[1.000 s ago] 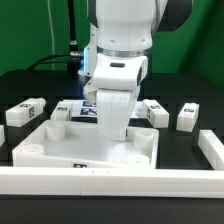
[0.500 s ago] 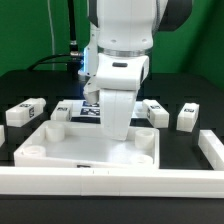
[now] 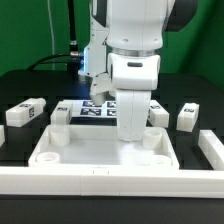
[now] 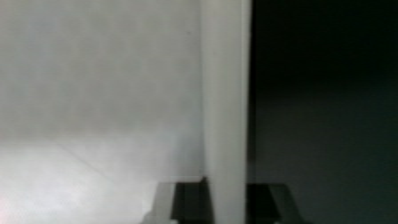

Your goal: Assemble desk

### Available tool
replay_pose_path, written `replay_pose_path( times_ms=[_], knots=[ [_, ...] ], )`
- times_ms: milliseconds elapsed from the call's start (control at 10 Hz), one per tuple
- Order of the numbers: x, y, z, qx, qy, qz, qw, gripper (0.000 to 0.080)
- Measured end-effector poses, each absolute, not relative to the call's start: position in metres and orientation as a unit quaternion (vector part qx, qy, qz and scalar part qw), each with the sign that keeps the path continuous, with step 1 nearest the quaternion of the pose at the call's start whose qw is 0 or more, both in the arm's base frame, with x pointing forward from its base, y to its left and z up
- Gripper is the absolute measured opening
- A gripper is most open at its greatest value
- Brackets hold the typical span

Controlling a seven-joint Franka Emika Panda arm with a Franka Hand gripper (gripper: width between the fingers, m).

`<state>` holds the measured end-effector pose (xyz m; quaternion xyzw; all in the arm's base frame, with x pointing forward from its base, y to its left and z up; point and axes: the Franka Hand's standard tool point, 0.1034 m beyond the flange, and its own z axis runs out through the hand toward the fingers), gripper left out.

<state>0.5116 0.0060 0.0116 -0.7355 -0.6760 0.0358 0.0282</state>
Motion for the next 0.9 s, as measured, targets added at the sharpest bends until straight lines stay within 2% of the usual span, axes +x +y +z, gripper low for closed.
replay_pose_path(
  times_ms=[900],
  knots=[
    [0.517,0.069,0.012,-0.726,-0.685,0.045,0.044,0.0065]
  ],
)
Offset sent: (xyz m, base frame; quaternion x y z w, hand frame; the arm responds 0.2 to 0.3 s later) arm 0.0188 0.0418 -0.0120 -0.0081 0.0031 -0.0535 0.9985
